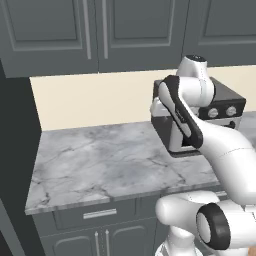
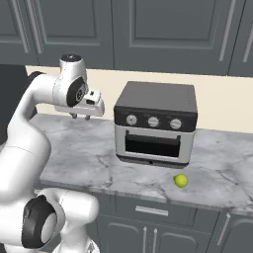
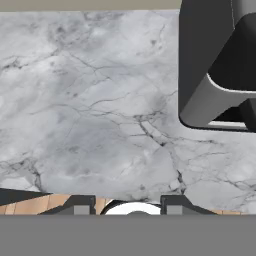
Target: Place the pear in the correct fridge rack based on whether it is a fruit or vegetable. Finally, close the fridge door.
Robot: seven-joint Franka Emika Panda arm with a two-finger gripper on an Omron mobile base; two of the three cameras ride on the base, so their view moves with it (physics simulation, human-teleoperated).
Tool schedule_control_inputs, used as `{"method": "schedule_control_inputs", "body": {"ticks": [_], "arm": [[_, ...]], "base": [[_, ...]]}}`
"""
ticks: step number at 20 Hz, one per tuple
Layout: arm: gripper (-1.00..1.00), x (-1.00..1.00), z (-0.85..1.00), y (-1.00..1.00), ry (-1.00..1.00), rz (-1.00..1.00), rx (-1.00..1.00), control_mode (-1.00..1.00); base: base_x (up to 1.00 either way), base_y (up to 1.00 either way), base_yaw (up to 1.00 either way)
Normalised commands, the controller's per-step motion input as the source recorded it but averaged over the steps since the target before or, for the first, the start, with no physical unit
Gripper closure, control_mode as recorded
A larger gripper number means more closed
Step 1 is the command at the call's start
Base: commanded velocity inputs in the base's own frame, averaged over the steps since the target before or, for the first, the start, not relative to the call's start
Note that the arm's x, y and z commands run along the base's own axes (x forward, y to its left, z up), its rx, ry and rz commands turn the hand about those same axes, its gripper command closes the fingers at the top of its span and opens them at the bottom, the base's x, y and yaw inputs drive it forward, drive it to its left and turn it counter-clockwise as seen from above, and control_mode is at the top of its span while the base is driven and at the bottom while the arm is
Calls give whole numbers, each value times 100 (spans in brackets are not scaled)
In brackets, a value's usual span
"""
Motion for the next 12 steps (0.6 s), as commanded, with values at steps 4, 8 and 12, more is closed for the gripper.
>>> {"method": "schedule_control_inputs", "body": {"ticks": [4,8,12], "arm": [[-100,-33,-19,-23,-4,0,0,-100],[-100,-74,-37,-72,-9,0,0,-100],[-100,-61,-29,-84,1,0,-1,-100]], "base": [[0,0,0],[0,0,0],[0,0,0]]}}
